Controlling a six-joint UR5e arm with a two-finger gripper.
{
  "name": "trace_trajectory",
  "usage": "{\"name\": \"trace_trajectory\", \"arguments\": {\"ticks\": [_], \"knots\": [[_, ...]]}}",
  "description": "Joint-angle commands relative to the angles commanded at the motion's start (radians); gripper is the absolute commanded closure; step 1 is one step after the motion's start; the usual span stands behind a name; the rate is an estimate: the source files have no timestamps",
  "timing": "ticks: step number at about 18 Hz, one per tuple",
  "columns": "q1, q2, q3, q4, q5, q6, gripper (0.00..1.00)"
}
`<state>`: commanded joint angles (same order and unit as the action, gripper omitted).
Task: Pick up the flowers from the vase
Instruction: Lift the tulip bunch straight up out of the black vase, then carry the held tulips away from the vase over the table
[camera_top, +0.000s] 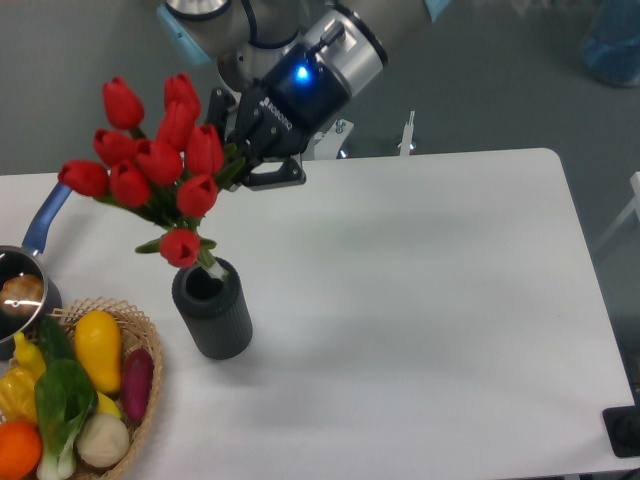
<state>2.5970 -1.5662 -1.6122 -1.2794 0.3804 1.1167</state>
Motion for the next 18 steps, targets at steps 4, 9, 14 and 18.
{"name": "trace_trajectory", "arguments": {"ticks": [4, 9, 14, 18], "knots": [[0.041, -0.006, 0.0, 0.047, 0.038, 0.017, 1.0], [0.057, -0.055, 0.002, 0.089, 0.253, 0.119, 1.0], [0.071, -0.097, 0.003, 0.081, 0.484, 0.268, 1.0], [0.064, -0.142, 0.031, 0.077, 0.635, 0.327, 1.0]]}}
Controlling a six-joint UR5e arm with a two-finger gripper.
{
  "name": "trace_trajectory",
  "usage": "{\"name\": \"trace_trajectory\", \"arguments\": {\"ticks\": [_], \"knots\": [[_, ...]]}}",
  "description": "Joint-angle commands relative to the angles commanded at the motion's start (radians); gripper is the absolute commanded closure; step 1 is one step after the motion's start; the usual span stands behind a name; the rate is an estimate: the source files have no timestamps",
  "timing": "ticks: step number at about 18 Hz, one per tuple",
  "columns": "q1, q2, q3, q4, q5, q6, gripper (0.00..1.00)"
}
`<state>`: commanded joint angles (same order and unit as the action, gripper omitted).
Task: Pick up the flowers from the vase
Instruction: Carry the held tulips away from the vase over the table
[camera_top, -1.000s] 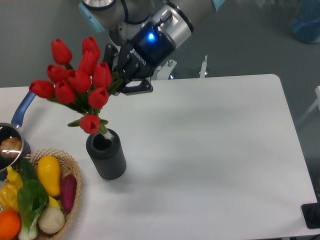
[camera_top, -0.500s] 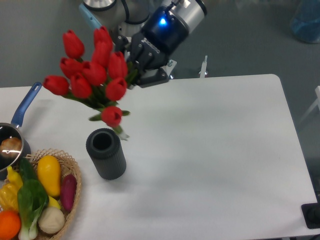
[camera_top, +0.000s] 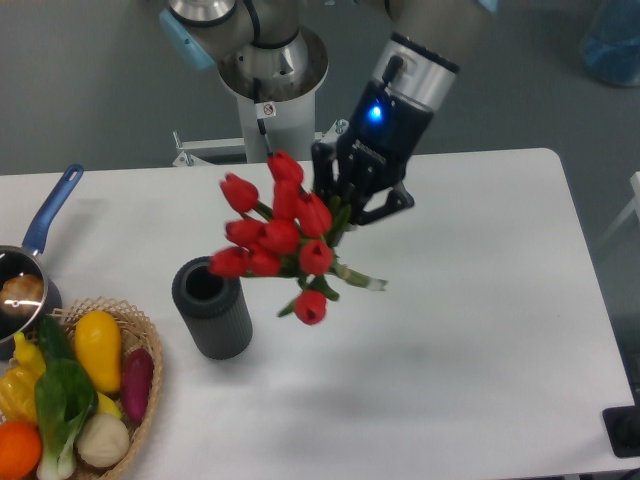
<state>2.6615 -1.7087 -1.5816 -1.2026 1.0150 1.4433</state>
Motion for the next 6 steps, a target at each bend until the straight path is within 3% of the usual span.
{"name": "trace_trajectory", "arguments": {"ticks": [6], "knots": [[-0.006, -0.069, 0.049, -0.058, 0.218, 0.083, 1.0]]}}
